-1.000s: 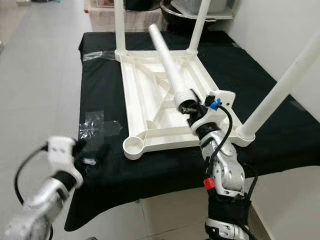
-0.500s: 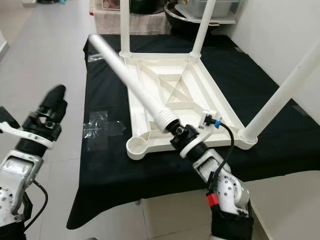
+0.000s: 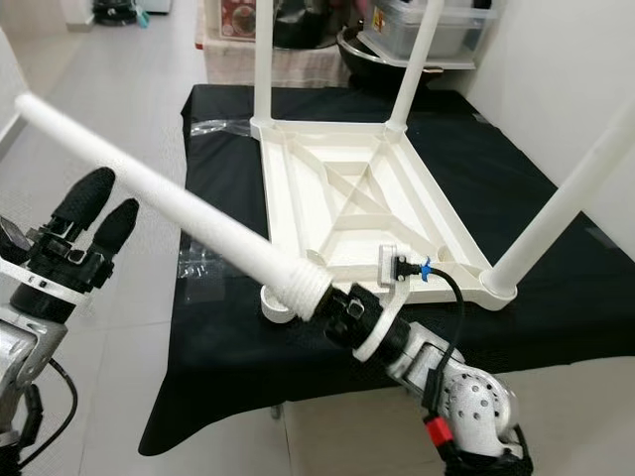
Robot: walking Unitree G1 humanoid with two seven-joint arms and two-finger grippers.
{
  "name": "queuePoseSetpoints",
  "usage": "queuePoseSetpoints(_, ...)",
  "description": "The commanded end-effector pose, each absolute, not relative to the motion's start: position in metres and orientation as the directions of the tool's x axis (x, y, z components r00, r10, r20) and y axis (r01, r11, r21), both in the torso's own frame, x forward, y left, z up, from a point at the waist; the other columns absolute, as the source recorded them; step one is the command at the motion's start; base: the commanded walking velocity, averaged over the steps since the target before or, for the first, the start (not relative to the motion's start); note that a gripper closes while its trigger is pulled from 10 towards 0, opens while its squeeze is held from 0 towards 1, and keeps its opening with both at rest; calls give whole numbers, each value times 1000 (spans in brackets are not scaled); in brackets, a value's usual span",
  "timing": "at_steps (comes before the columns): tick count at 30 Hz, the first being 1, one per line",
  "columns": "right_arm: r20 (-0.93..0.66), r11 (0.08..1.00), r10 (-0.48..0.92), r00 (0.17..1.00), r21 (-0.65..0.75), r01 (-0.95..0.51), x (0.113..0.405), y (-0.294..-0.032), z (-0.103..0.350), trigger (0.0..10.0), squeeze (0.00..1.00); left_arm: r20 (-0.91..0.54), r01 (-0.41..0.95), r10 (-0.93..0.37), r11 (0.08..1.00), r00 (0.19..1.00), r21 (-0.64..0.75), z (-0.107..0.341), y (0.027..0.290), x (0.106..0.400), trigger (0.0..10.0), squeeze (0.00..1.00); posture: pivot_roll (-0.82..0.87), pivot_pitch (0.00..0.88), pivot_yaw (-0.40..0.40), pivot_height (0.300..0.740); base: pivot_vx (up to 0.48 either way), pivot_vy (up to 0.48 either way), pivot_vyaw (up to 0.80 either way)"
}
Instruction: Building children table
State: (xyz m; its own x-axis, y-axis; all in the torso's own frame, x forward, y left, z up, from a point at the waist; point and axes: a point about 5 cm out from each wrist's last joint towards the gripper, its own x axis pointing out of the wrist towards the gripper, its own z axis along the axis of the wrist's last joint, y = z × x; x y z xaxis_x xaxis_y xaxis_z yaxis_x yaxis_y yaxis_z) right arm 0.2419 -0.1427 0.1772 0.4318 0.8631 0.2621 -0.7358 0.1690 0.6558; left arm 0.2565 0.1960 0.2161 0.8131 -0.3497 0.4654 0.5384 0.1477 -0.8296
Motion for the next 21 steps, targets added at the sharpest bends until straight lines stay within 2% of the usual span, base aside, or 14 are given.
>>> queuePoseSetpoints(1, 280, 104, 891, 356, 639, -762, 232, -139, 181, 0, 0, 426, 515, -374, 182, 824, -838, 211, 194, 257, 10000, 0, 93, 56, -85, 740, 0, 0, 0)
queuePoseSetpoints(4, 272, 61, 914, 302, 643, -764, 225, -137, 181, 0, 0, 418, 511, -382, 186, 824, -839, 211, 193, 258, 10000, 0, 96, 57, -89, 740, 0, 0, 0)
queuePoseSetpoints(9, 255, 75, 915, 313, 654, -752, 225, -139, 177, 0, 0, 419, 504, -356, 190, 835, -842, 214, 197, 260, 10000, 0, 95, 59, -94, 740, 0, 0, 0)
queuePoseSetpoints(13, 261, 54, 920, 292, 654, -755, 222, -139, 177, 0, 0, 458, 519, -305, 160, 835, -840, 220, 207, 260, 10000, 0, 96, 55, -98, 740, 0, 0, 0)
queuePoseSetpoints(21, 222, 59, 933, 282, 679, -731, 221, -138, 168, 0, 0, 536, 591, -302, 132, 789, -796, 234, 207, 257, 10000, 0, 90, 43, -108, 740, 0, 0, 0)
